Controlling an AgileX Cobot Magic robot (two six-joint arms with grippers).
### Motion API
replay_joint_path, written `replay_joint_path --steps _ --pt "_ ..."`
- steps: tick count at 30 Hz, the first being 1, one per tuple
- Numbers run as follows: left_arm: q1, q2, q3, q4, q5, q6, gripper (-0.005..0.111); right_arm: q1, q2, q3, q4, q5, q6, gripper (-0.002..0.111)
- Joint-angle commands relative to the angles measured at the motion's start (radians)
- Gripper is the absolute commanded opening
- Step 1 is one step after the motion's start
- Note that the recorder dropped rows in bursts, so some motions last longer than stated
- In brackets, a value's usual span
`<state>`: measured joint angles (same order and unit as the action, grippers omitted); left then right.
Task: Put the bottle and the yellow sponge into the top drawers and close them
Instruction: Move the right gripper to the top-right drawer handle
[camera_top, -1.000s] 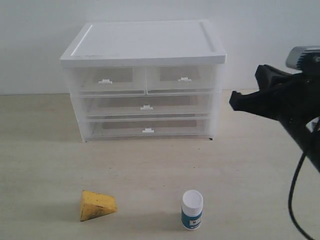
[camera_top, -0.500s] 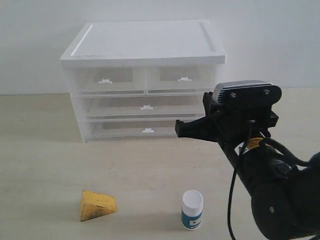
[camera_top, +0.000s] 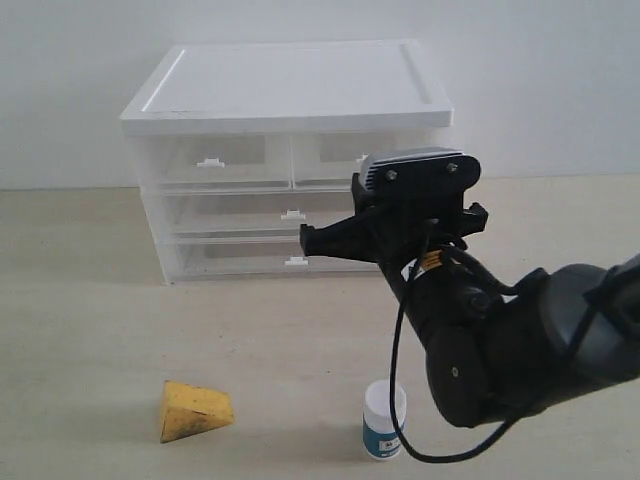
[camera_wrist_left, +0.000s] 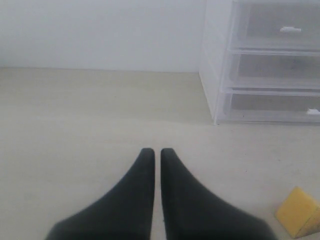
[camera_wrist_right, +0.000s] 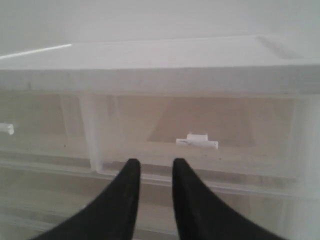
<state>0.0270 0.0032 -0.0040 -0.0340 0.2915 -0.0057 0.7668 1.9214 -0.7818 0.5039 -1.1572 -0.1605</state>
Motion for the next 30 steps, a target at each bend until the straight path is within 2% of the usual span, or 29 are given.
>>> replay_joint_path --steps 1,4,12,20,23,25,30 --pt "0.003 -0.003 0.004 -0.004 0.0 -0.002 0.004 -0.001 0.061 -0.056 0.002 -0.013 -0.005 0.052" --pt "0.003 -0.003 0.004 -0.004 0.0 -0.002 0.004 -0.001 0.1 -0.076 0.045 -0.064 -0.007 0.064" --pt "0.003 -0.003 0.004 -0.004 0.0 -0.002 0.004 -0.001 0.194 -0.153 0.083 -0.064 -0.061 0.064" --pt "0.003 -0.003 0.004 -0.004 0.0 -0.002 0.004 -0.001 0.194 -0.198 0.128 -0.064 -0.108 0.064" --pt "0.003 -0.003 0.004 -0.004 0.0 -0.002 0.004 -0.031 0.194 -0.198 0.13 -0.064 -0.116 0.063" --pt "0.003 -0.003 0.004 -0.004 0.0 -0.002 0.004 -0.067 0.194 -0.198 0.106 -0.064 -0.077 0.063" --pt "0.003 -0.003 0.004 -0.004 0.0 -0.002 0.004 -0.072 0.194 -0.2 0.034 -0.064 -0.076 0.063"
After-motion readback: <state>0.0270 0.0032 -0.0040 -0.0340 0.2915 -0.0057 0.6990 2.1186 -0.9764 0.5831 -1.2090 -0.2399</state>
